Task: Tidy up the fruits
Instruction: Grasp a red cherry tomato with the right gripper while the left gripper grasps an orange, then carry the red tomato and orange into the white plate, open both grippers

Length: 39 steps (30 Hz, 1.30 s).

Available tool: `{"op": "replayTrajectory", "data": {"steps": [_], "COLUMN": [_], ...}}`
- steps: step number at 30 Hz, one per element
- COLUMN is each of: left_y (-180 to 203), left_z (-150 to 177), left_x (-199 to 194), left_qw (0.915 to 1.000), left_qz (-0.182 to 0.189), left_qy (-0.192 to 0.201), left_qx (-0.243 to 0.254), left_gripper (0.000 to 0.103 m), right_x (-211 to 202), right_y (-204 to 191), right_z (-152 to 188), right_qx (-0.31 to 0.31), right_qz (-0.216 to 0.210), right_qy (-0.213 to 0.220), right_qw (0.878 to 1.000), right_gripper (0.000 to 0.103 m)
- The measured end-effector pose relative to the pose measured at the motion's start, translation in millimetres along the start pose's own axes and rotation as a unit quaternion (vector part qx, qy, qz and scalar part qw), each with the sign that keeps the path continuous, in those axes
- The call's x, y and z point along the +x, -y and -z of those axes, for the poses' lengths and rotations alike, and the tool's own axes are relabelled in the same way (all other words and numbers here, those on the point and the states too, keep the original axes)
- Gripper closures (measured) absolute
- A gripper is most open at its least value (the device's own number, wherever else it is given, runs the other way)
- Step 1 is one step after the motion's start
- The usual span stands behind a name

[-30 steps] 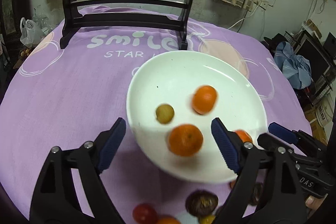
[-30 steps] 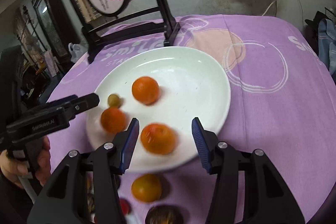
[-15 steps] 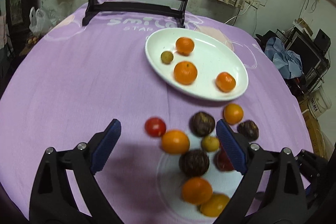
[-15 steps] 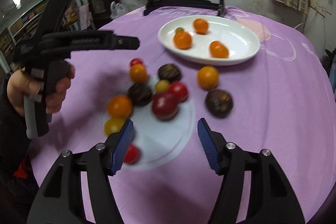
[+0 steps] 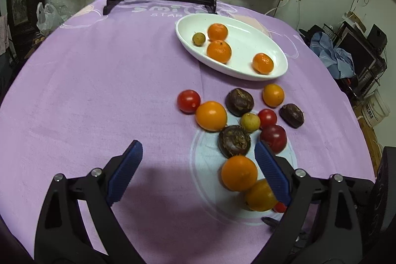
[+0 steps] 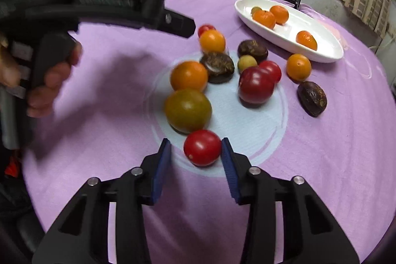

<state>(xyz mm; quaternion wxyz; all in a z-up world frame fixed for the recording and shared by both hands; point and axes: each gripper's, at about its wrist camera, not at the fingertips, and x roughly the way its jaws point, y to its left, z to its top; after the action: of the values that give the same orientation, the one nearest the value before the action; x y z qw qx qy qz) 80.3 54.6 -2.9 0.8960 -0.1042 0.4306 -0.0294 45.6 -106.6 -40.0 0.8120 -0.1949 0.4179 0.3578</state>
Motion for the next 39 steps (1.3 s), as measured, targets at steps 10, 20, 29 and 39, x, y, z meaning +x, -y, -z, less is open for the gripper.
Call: {"op": "replayTrajectory", "data": {"steps": [10, 20, 29, 39], "left_y": [16, 20, 25, 22], "left_z": [14, 21, 18, 19], "left_x": [26, 31, 38, 26], "left_qw": [0.9985, 0.9978, 0.9961, 0.9964], "left_qz": [-0.002, 0.023, 0.043, 0.035], "left_qy": [-0.054, -0.061, -0.070, -0.074], "left_qx": [0.005, -0.014, -0.031, -0.022], "left_gripper": [0.009, 0.028, 0.065, 0.065], "right_x": [-7, -13, -14, -17], "right_y": [30, 38, 42, 47], "right_z": [8, 13, 14, 14], "right_qx": [0.067, 0.083, 0.096, 0.107], "right_qz": [-0.044, -0.052, -0.061, -0.068], "right_qy": [0.029, 0.035, 0.036, 0.044], "right_qw": [0.996, 0.995, 0.993, 0.991], "right_gripper": [0.074, 0.074, 0.074, 0.074]}}
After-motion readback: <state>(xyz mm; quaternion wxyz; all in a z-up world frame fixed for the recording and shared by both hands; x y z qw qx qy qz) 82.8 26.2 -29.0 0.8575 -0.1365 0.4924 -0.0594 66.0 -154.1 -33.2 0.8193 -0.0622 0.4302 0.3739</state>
